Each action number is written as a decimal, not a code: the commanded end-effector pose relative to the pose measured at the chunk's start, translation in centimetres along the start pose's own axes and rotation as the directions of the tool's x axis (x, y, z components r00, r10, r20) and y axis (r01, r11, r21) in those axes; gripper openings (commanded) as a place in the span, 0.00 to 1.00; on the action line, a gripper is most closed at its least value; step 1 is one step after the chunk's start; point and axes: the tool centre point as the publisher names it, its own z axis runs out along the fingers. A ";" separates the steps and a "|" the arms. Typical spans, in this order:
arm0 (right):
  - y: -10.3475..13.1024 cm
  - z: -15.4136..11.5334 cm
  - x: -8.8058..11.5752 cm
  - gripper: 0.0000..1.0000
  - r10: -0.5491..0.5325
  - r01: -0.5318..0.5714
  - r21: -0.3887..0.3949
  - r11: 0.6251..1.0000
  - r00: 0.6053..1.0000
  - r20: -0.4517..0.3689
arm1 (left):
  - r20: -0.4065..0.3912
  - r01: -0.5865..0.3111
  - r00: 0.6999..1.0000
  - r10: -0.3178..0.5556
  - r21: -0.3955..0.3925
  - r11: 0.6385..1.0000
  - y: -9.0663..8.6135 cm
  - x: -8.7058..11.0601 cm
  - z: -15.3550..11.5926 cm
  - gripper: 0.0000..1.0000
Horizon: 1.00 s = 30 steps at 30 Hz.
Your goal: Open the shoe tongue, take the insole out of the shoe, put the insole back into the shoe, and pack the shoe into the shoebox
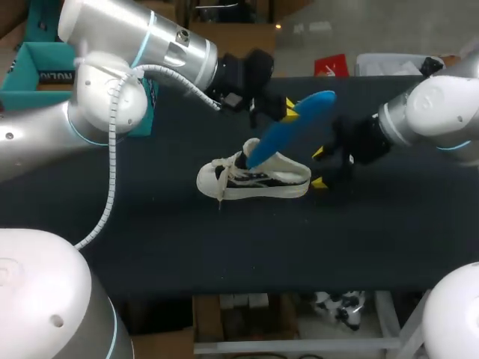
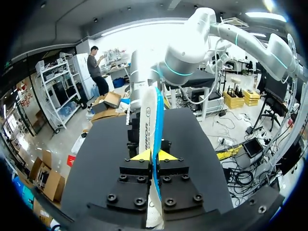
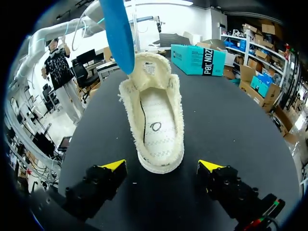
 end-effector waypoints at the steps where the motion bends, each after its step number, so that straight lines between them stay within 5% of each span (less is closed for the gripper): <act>1: 1.6 -1.8 0.1 1.00 -0.016 0.016 0.073 0.997 1.000 0.003 | 0.012 0.008 1.000 -0.008 0.017 1.000 0.3 0.2 -1.4 0.00; 14: 6.5 -2.1 -2.5 1.00 -0.073 0.075 0.296 0.952 0.997 -0.017 | 0.039 0.074 0.996 -0.077 0.066 0.995 1.9 0.2 -7.8 0.00; 22: 8.0 -0.7 -3.1 1.00 -0.112 0.122 0.342 0.932 0.992 -0.050 | 0.053 0.123 0.991 -0.124 0.023 0.992 4.0 0.5 -10.4 0.00; 30: 8.8 0.9 -3.1 1.00 -0.132 0.150 0.368 0.918 0.989 -0.073 | -0.050 0.115 0.992 -0.114 0.015 0.993 7.4 0.5 -13.0 0.00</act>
